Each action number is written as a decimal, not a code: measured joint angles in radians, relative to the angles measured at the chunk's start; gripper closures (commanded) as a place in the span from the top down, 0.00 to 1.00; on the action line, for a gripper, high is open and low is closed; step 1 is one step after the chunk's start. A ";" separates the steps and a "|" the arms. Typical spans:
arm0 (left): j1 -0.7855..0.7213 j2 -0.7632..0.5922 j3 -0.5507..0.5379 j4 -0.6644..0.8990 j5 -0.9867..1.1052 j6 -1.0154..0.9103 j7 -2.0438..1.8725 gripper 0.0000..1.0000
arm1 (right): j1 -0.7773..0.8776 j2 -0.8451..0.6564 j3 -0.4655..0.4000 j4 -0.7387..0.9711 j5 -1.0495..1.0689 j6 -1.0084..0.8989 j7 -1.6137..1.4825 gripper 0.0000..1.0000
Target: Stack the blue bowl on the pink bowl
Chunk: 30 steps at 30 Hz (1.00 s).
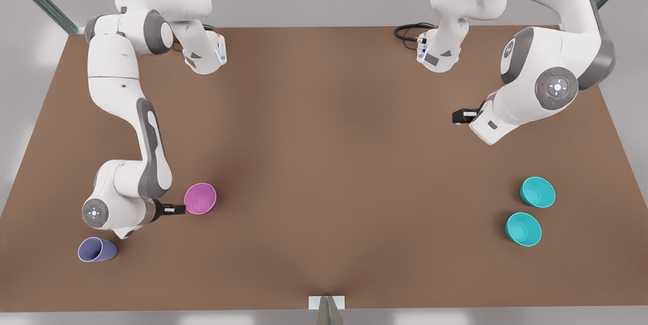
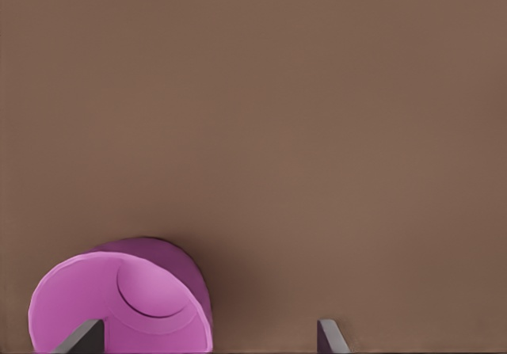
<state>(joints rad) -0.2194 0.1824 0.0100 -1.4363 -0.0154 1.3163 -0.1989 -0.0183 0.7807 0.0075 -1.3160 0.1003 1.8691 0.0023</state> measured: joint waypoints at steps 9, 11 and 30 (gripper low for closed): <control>0.000 0.001 0.004 0.003 0.001 -0.010 -0.003 1.00 | -0.008 -0.071 0.003 -0.217 0.035 0.178 0.044 1.00; 0.000 0.001 0.004 0.004 0.001 -0.013 -0.004 1.00 | -0.002 -0.069 0.008 -0.228 0.037 0.193 0.051 1.00; -0.001 0.014 0.001 0.004 0.001 -0.039 -0.009 1.00 | 0.002 -0.061 0.033 -0.288 0.068 0.294 0.075 0.21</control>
<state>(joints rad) -0.2199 0.1959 0.0111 -1.4322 -0.0145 1.2772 -0.2082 -0.0167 0.7195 0.0403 -1.6042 0.1688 2.1627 0.0772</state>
